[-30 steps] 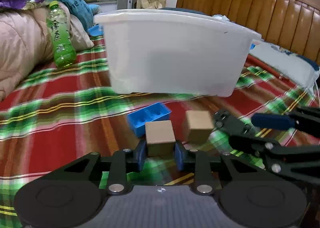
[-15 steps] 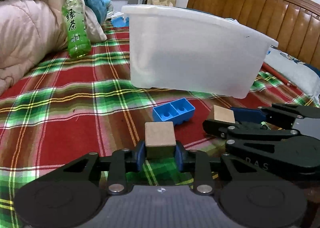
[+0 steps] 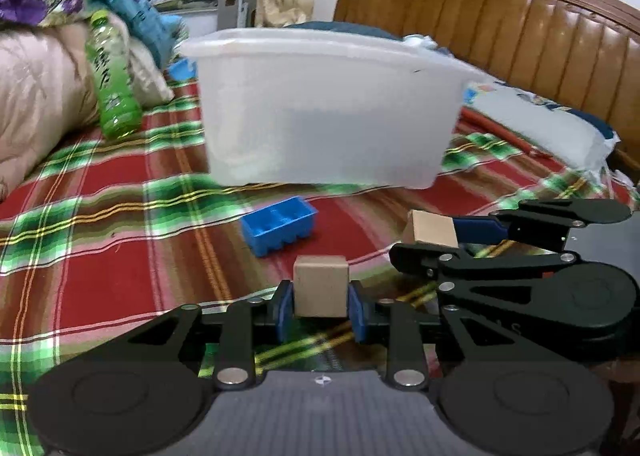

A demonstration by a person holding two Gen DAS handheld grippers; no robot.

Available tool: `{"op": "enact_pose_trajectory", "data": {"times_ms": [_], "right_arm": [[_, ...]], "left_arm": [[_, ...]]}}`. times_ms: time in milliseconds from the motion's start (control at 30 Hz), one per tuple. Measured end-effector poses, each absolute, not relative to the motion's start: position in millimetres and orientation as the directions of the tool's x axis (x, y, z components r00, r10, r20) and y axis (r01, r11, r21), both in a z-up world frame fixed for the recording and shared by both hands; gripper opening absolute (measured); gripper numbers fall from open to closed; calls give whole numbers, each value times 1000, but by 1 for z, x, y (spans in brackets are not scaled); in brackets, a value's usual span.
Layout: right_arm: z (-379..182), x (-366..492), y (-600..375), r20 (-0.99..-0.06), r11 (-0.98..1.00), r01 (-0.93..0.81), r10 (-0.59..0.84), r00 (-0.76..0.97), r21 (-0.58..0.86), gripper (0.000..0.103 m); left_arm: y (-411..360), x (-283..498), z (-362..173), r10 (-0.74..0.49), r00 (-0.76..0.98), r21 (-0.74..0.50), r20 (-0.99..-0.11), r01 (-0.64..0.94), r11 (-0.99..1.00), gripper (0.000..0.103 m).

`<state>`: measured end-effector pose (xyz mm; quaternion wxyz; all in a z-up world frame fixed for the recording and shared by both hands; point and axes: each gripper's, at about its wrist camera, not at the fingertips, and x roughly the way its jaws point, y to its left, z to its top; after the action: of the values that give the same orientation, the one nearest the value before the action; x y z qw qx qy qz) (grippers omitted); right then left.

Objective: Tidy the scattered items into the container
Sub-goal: 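Grasp a wooden block with the left tool while the right tool grasps another wooden block, then carry both wooden blocks over the bin and open both tools to drop them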

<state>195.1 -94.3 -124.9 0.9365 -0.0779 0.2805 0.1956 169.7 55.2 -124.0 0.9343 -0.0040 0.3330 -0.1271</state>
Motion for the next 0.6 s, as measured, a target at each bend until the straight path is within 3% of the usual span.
{"op": "enact_pose_trajectory", "data": {"times_ms": [167,433,600], "right_arm": [[-116,185,-107,-545,919,-393,314,777,-30,44],[-115,171,-118,-547,925,-379,305,780,-25,44],[-122,166,-121,-568,927,-375,298,767,-20,44]], "left_arm": [[45,157,-110,-255,760,-75,-598,264,962,33],[37,157,-128,-203,746,-27,-634,241,970,37],[43,156,-145,-216,719,-83,-660,216,973,33]]}}
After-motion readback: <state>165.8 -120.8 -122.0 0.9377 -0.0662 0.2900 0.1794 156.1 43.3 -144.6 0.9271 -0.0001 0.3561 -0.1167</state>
